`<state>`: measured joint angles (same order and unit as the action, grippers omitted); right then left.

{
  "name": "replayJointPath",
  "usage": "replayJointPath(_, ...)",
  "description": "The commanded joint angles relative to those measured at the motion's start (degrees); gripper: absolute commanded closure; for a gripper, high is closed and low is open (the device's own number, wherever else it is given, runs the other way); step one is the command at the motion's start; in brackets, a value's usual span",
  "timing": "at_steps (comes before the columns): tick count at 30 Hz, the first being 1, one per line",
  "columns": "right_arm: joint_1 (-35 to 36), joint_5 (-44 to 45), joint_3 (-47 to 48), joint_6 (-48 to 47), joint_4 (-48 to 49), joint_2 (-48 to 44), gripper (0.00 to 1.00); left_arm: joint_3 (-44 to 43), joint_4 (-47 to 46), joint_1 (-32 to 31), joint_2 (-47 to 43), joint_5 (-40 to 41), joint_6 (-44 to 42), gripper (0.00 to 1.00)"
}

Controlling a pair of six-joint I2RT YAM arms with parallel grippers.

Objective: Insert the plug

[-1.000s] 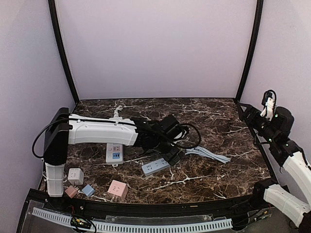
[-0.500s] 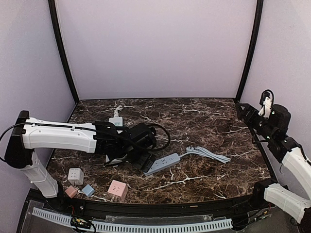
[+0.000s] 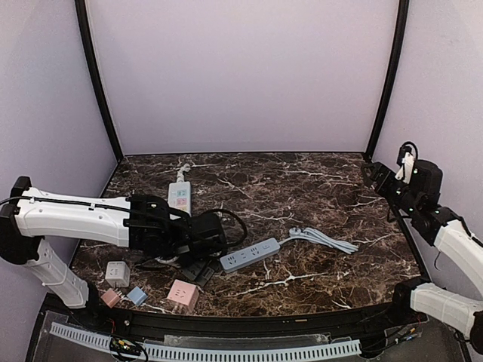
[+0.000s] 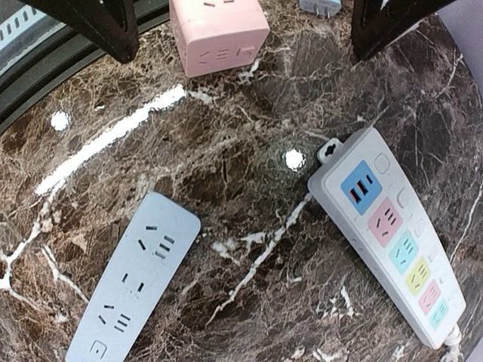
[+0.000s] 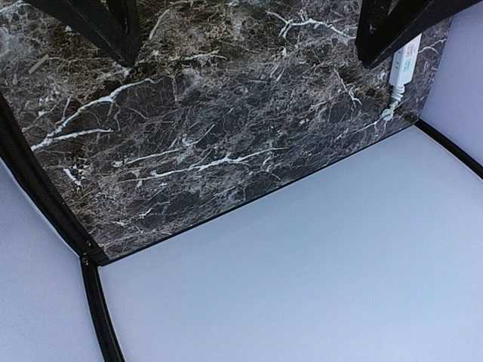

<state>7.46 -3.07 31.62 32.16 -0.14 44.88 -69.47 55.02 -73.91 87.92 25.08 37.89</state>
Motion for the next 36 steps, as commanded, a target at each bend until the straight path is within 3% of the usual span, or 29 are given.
replayJointPath(1, 0.2, 2.0, 1.5, 1.6, 0.3, -0.6, 0.01, 0.8, 6.3, -0.4, -4.0, -5.0, 4.7, 0.01)
replayJointPath(11, 0.2, 2.9, 1.3, 2.0, -1.6, -1.8, 0.01, 6.8, 4.0, -0.4, -9.4, -18.2, 9.9, 0.01)
replayJointPath(20, 0.2, 4.3, 1.2, 1.9, -1.9, -2.1, 0.01, 13.6, 1.3, -0.4, -13.2, -20.4, 12.9, 0.01)
replayJointPath(26, 0.2, 4.5, 1.3, 1.9, -2.2, -2.4, 0.01, 16.8, -4.9, -0.3, -11.8, -23.6, 13.3, 0.02)
replayJointPath(36, 0.2, 4.4, 1.3, 1.8, -2.3, -2.1, 0.01, 17.5, -6.3, -0.3, -7.4, -23.3, 13.0, 0.05)
